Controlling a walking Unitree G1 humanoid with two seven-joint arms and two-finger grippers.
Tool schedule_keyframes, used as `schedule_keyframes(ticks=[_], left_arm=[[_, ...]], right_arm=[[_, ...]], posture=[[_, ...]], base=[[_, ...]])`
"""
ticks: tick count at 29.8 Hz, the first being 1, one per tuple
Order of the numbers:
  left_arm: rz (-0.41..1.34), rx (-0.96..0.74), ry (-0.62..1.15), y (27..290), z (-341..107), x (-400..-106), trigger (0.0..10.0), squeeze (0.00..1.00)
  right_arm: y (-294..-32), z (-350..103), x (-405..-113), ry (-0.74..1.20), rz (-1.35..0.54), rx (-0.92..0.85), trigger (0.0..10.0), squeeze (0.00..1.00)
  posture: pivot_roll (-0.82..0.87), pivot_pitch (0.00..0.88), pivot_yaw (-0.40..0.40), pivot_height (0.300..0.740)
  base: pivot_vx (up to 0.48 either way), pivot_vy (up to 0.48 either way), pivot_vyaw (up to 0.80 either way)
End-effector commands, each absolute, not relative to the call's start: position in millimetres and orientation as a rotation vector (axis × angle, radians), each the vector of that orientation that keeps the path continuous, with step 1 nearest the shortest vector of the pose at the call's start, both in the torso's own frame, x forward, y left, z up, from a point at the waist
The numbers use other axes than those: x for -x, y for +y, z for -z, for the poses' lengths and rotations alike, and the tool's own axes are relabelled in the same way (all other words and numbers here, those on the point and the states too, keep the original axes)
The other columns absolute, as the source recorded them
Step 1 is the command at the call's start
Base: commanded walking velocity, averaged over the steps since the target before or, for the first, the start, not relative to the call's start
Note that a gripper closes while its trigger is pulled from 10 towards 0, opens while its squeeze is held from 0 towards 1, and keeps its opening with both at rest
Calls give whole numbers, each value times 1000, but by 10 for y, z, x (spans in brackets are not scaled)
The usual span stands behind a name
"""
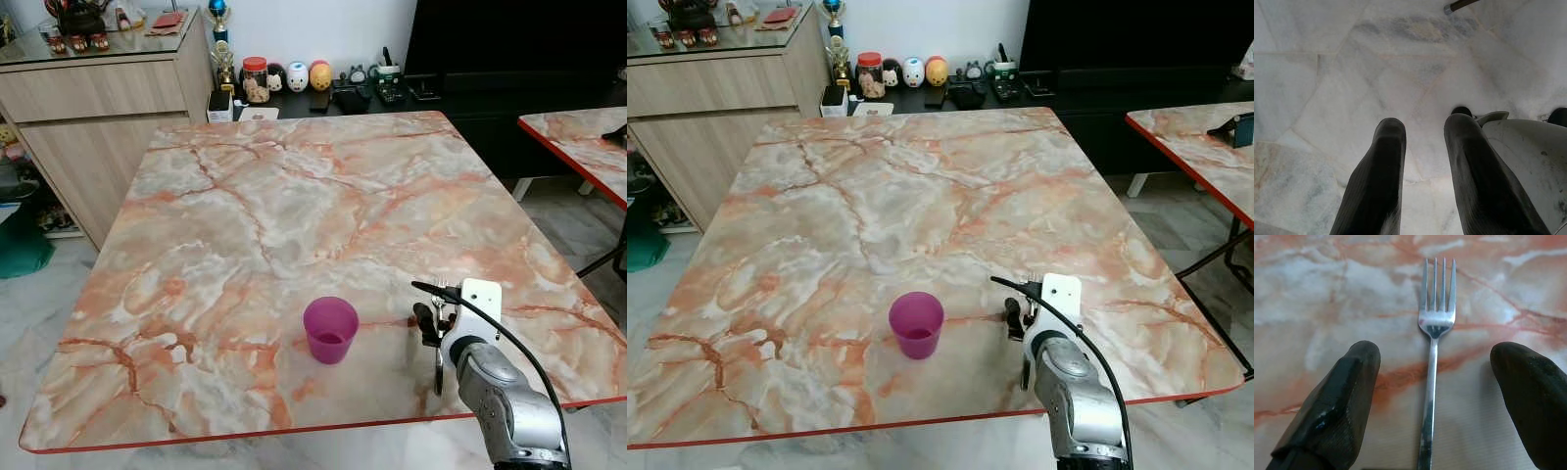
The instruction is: Setting the table
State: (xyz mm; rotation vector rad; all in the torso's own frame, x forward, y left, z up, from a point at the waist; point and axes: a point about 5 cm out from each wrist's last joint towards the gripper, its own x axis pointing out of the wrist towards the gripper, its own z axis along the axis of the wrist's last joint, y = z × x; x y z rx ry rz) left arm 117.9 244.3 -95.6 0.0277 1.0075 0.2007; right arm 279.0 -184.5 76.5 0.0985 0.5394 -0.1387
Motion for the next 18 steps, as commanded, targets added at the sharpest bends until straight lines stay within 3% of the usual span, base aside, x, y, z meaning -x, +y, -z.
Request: schedule_keyframes(ticks=[1, 18], left_arm=[[-199, -26, 1029, 2422, 975, -1145, 10000, 0], [-193, -27, 1034, 2414, 980, -1138, 10000, 0]], right_arm=[[-1878, -765, -2812, 547, 151, -96, 10000, 0], [-1817, -702, -2850, 597, 61, -13, 10000, 0]], posture=[[-57, 0, 0, 732], [-58, 0, -3, 732]], base=[[0, 0, 0], [0, 0, 0]])
